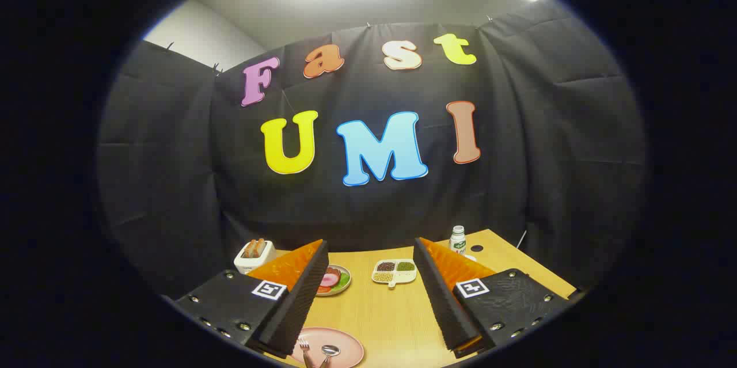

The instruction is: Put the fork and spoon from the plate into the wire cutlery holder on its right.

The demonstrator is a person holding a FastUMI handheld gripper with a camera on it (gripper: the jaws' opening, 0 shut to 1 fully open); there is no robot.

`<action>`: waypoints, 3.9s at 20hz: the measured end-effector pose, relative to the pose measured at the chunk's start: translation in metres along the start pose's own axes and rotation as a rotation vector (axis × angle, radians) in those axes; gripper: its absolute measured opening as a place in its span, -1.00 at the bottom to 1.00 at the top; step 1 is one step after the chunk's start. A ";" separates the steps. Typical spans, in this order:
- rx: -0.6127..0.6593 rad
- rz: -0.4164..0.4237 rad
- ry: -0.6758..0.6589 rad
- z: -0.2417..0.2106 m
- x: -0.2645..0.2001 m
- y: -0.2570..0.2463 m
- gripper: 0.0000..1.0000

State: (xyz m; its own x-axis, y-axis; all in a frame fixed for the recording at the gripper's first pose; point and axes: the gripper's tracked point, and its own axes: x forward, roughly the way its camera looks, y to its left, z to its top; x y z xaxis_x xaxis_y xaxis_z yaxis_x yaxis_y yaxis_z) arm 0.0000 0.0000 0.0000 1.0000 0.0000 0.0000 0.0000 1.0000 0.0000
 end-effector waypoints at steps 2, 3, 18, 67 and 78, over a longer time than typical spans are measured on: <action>0.008 -0.014 -0.026 0.007 -0.001 -0.003 0.86; 0.015 -0.019 -0.032 0.007 -0.001 -0.003 0.92; -0.014 0.028 0.098 -0.036 0.010 0.016 0.92; 0.004 0.191 1.188 -0.396 -0.022 0.089 -0.94; 0.064 0.110 1.086 -0.352 -0.001 0.045 -0.94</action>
State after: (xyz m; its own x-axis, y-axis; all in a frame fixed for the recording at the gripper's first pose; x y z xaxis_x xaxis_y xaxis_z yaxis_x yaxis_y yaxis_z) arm -0.0012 0.0453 -0.3515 0.4617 0.1205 -0.8788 -0.0578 0.9927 0.1057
